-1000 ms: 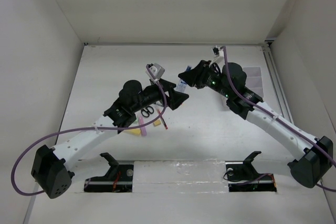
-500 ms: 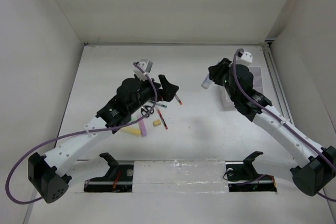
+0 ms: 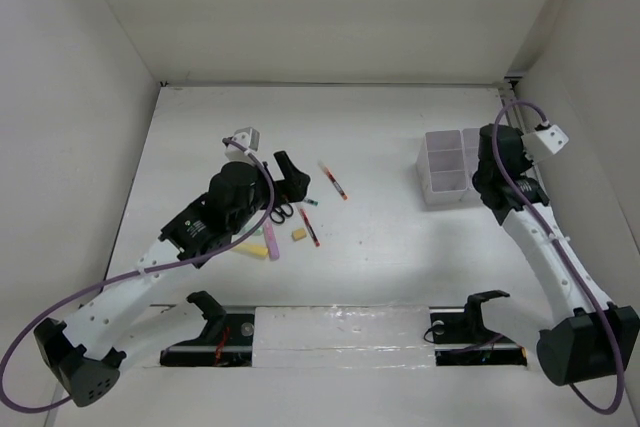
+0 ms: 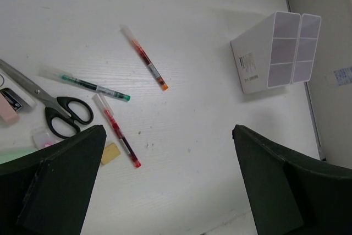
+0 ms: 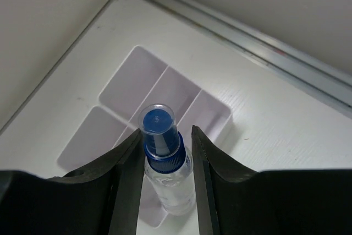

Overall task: Sort the stationery into containers
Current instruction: Place the stationery in the storage box.

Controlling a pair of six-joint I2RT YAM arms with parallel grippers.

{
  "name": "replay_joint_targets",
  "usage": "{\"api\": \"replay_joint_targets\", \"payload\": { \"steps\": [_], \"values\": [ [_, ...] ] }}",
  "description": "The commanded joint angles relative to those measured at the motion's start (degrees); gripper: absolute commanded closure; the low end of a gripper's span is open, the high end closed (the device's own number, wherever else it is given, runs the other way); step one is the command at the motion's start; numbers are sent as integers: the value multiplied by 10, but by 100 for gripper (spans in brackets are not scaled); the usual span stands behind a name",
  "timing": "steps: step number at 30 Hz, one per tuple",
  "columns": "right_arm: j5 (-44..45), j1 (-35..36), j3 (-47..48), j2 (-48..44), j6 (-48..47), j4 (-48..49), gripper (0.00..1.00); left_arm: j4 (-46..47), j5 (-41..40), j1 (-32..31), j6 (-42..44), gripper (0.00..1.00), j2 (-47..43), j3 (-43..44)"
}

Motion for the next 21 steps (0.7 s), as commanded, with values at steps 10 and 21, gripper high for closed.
{"api": "replay_joint_targets", "payload": {
  "steps": [10, 21],
  "values": [
    [1, -72, -61, -5, -15, 137, 100, 37, 64, -2, 4, 0, -18, -34],
    [2, -97, -26, 103, -52, 186, 100, 58, 95, -2, 14, 0, -17, -40]
  ]
}}
